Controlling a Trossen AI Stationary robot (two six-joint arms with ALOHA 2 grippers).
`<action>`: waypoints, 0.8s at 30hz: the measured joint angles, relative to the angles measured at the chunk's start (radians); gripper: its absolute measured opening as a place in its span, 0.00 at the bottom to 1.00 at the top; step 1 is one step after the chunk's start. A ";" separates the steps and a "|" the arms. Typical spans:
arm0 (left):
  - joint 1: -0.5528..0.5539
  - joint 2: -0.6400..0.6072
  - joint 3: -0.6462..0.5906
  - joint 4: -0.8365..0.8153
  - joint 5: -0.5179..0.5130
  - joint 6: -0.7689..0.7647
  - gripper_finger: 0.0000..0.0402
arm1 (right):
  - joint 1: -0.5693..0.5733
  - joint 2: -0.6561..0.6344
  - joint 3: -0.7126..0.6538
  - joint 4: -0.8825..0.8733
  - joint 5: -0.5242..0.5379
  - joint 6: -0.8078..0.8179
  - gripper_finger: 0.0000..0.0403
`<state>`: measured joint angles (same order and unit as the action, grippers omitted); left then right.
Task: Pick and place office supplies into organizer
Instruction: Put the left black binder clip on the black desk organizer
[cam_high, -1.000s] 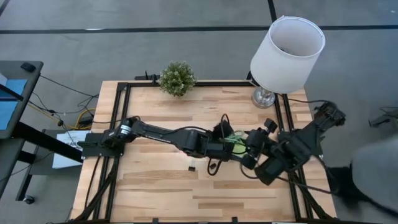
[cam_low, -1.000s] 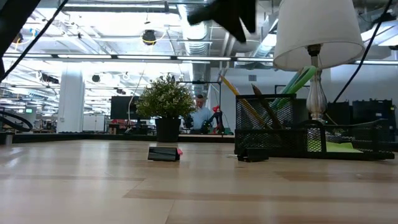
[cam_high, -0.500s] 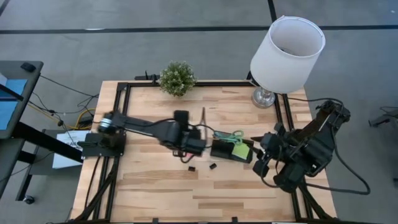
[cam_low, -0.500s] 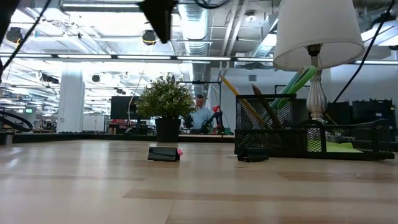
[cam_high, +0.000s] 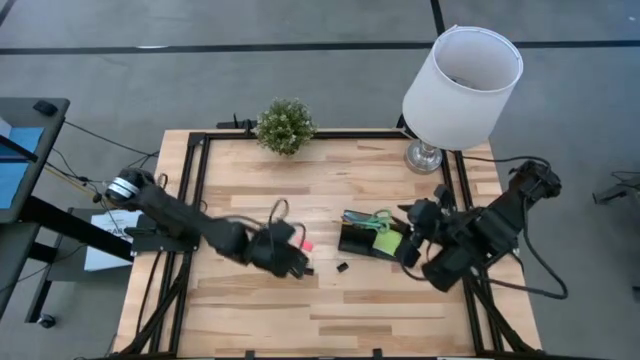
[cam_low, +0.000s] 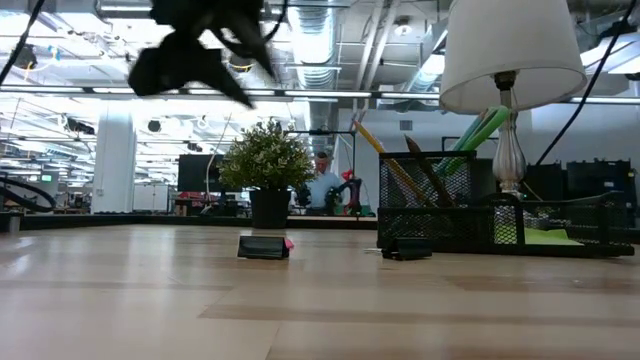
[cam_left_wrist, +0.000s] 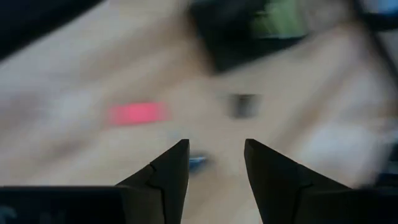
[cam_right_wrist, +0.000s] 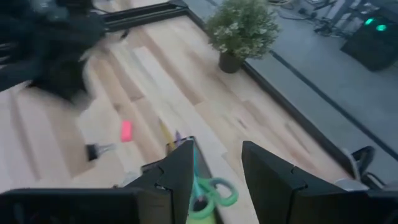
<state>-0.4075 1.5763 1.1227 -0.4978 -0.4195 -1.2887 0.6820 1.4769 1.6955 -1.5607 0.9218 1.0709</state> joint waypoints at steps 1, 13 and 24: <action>-0.014 0.024 -0.013 0.101 -0.004 -0.007 0.36 | -0.016 0.000 0.000 0.004 0.000 -0.012 0.32; -0.016 0.344 0.044 0.187 0.176 -0.209 0.36 | -0.134 0.000 0.000 0.151 -0.007 -0.184 0.32; -0.005 0.341 0.048 0.039 0.219 -0.279 0.36 | -0.141 0.000 0.000 0.163 -0.011 -0.216 0.32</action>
<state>-0.4129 1.9171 1.1706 -0.4587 -0.2002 -1.5673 0.5411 1.4769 1.6951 -1.3975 0.9107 0.8547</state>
